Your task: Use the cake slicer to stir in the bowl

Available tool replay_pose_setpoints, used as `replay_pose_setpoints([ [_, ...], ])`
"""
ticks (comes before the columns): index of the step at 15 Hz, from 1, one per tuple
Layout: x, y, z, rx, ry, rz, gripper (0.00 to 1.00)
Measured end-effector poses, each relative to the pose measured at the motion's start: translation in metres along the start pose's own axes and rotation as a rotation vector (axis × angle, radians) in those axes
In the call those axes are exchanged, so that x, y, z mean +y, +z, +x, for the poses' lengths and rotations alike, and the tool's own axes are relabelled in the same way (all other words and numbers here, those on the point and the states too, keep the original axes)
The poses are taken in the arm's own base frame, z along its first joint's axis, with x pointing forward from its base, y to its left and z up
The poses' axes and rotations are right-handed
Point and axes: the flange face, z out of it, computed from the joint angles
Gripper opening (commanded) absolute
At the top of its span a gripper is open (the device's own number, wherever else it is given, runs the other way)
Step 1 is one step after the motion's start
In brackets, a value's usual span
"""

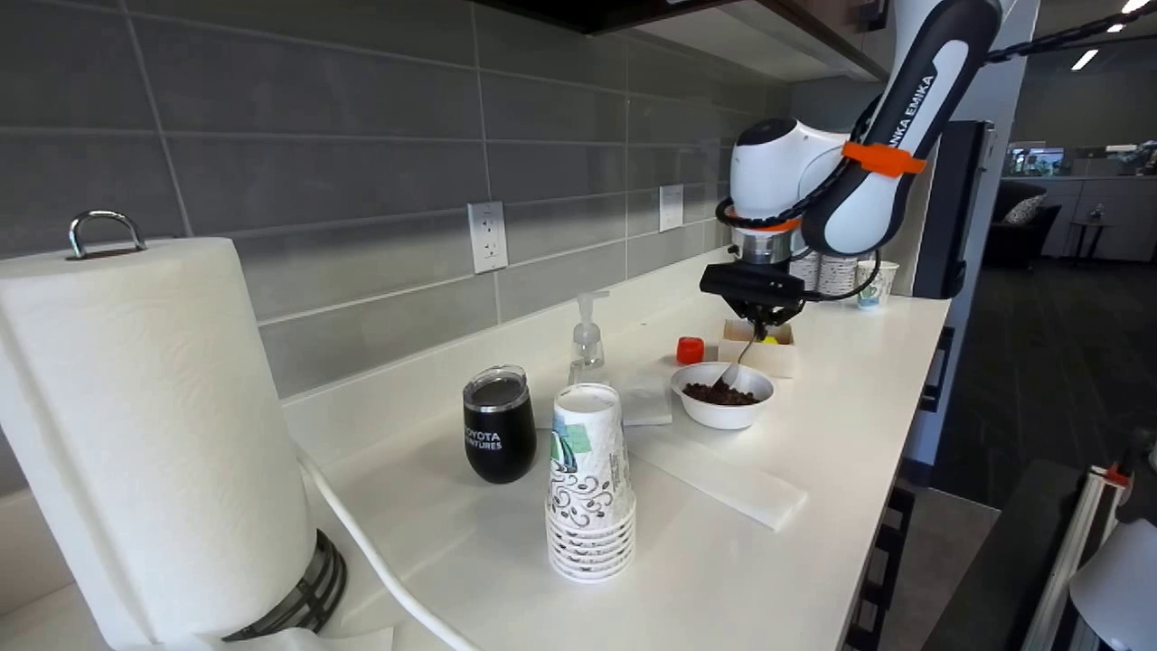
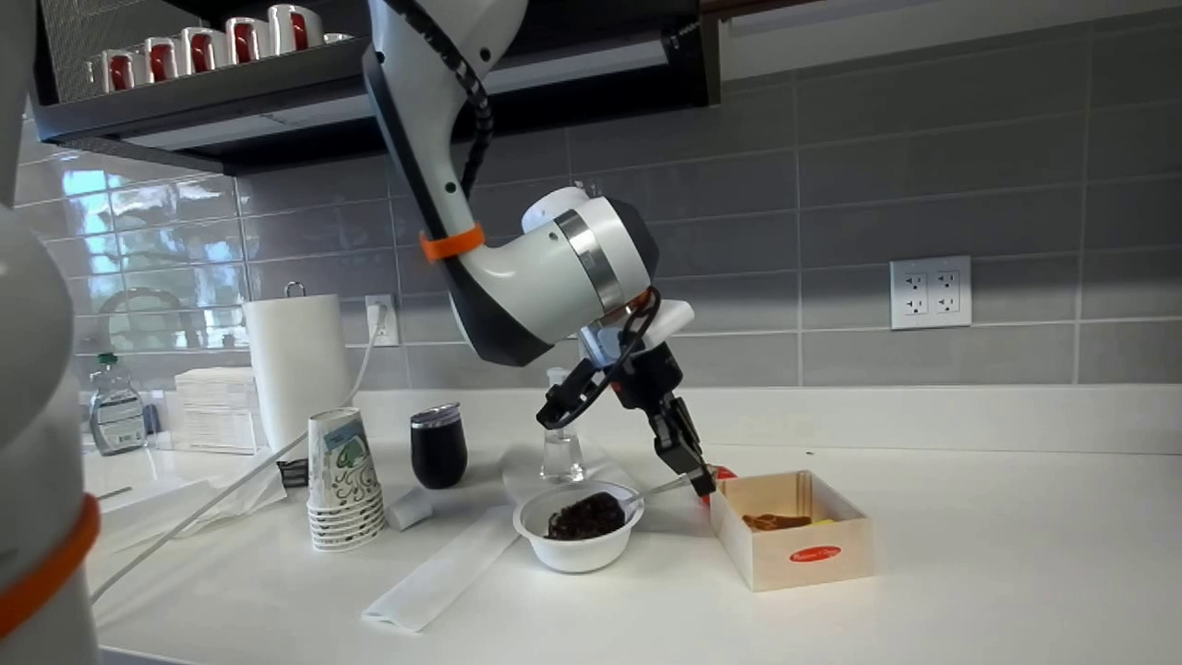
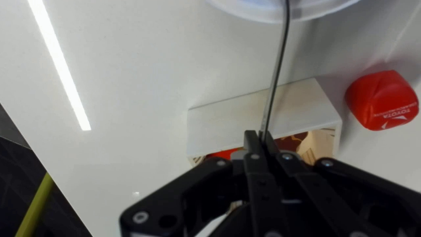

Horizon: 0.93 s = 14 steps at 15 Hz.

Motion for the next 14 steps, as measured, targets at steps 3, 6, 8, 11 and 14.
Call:
replay_pose_setpoints([
  [3, -0.006, -0.013, -0.003, 0.031, -0.033, 0.01, 0.01],
  [6, -0.012, -0.031, -0.011, 0.087, -0.078, 0.006, 0.01],
  [8, -0.016, -0.042, -0.016, 0.138, -0.105, 0.002, 0.01],
  [11, -0.016, -0.057, -0.025, 0.23, -0.145, -0.014, 0.01],
  [14, -0.009, -0.063, -0.032, 0.306, -0.179, -0.052, 0.01],
])
